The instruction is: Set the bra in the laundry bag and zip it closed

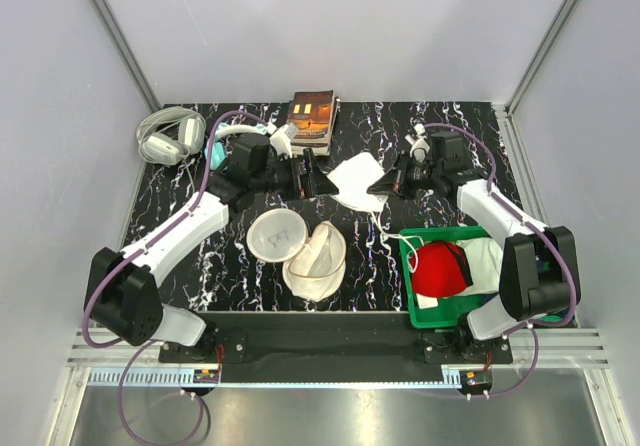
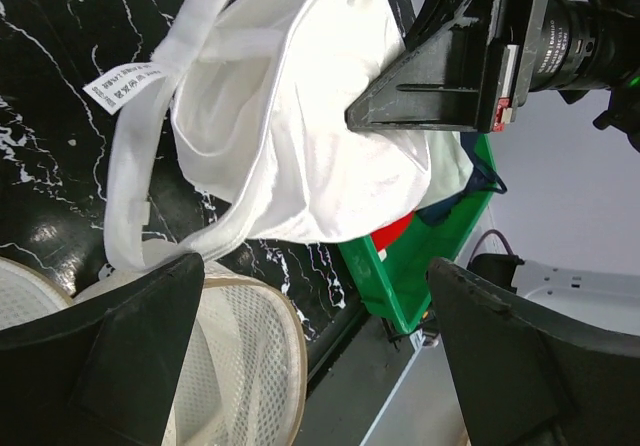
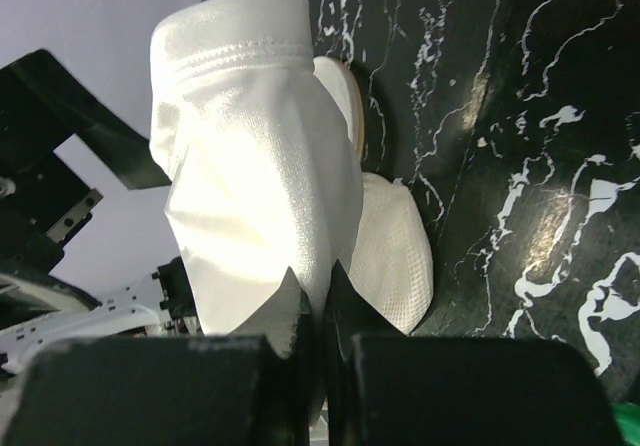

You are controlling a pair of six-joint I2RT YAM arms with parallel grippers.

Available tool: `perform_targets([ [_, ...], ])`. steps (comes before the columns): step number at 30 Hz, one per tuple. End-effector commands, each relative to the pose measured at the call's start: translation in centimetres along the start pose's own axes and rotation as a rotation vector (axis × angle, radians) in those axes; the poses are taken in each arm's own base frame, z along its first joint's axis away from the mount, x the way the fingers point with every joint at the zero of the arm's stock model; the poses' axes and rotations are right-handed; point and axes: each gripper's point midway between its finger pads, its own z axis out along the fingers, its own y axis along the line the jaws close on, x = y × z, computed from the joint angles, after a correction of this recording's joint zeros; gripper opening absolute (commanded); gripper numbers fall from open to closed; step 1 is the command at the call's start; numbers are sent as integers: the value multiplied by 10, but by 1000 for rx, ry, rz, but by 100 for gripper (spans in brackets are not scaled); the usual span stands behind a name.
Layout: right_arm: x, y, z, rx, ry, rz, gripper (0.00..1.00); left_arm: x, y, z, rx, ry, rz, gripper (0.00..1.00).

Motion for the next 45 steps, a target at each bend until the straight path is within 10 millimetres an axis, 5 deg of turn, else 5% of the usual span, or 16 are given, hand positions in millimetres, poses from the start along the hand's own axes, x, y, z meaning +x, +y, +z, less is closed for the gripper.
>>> perform_targets([
  [1, 5, 33, -19, -101, 10, -88, 0, 4, -15, 0, 85, 35, 37, 99],
  [9, 11, 46, -25, -155, 39, -113, 0, 28, -11, 0, 121, 103, 40, 99],
  [25, 35, 61, -27, -233, 125, -153, 0, 27, -34, 7, 241, 125, 56, 95],
  [28, 39, 63, -24, -230, 136, -158, 0, 25, -40, 7, 266, 118, 60, 86],
  [35, 45, 69, -27, -235, 143, -179, 0, 22, -38, 5, 242, 86, 78, 52],
  [36, 46, 70, -30, -236, 142, -182, 1, 22, -37, 4, 240, 84, 82, 41],
  [39, 55, 68, -33, -212, 153, -178, 26, 22, -32, 0, 204, 71, 106, 21],
  [45, 74, 57, -47, -108, 145, -214, 62, 21, -26, -20, 111, 47, 214, 0],
])
